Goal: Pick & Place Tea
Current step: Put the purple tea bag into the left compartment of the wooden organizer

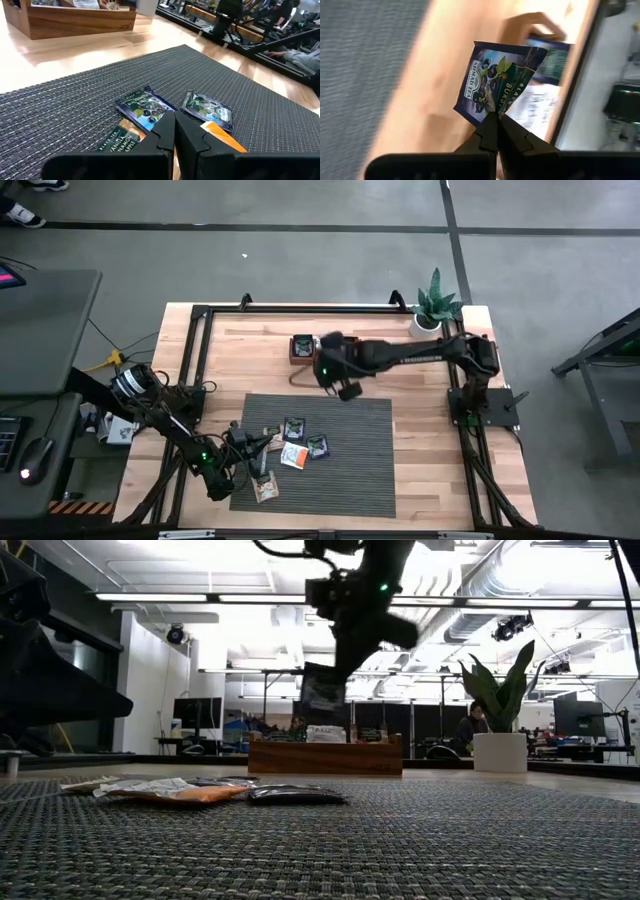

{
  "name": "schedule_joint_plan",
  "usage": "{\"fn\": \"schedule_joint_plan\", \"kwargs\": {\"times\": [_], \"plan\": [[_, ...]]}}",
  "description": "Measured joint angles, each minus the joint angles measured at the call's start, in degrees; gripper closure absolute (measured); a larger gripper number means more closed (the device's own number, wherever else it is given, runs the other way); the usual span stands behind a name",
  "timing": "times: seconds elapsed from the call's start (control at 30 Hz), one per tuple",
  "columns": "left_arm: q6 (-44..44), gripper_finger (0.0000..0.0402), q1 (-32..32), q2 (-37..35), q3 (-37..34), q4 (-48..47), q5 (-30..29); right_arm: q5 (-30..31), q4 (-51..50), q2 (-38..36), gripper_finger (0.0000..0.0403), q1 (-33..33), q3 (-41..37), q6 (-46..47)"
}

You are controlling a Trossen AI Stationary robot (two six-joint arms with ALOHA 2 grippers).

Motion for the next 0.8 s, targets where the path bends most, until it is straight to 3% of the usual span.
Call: {"fn": "schedule_joint_plan", "kwargs": {"times": [0.37,0.8], "plan": [[0.0,0.0401,0.0,0.0,0.0,0.0,0.0,-2.6,12.0,0.0,0.0403,-8.6,0.0,-11.3],[0.0,0.0401,0.0,0.0,0.0,0.0,0.0,-4.2,18.6,0.3,0.0403,-10.3,1.2,-16.1]]}}
